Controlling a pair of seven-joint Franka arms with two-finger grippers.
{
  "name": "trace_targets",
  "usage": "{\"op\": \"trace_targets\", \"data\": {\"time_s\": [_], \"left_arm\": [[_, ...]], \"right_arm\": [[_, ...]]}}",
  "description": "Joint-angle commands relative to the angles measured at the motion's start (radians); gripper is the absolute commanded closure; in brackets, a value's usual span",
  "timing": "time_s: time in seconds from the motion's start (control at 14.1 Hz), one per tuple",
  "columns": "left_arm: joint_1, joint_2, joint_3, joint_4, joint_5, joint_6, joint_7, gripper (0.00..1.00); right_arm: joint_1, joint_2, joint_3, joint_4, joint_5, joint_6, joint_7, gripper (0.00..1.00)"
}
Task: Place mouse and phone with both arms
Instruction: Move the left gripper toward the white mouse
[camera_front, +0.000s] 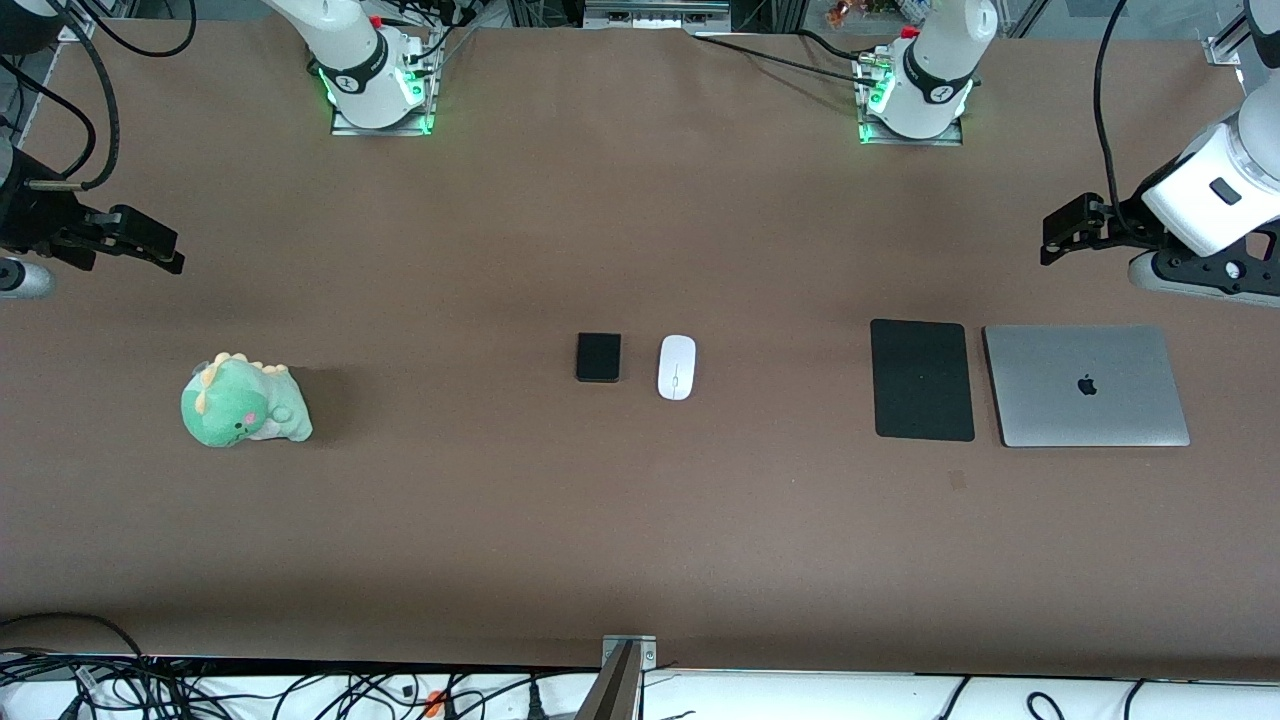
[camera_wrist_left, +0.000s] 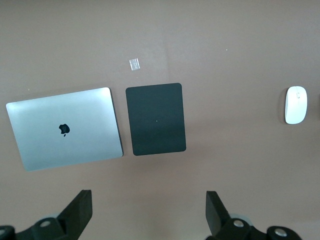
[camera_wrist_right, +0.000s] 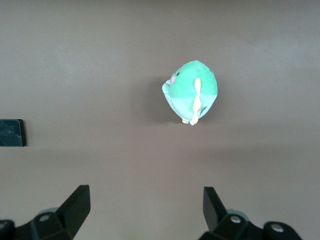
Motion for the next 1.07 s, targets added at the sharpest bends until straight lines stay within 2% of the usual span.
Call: {"op": "trace_targets", "data": {"time_s": [0.0,1.0], "left_arm": [[-0.005,0.003,-0.001,0.018,0.021,-0.02,0.014,0.0],[-0.02,0.016,-0.001,0.018,0.012,-0.023,0.014,0.0]], "right_arm": [[0.001,-0.006,-0.002,-0.002,0.0,0.005,0.005,0.0],[-0.008,-0.009,-0.019,-0.002,0.002,0.014,0.008,0.0]]}}
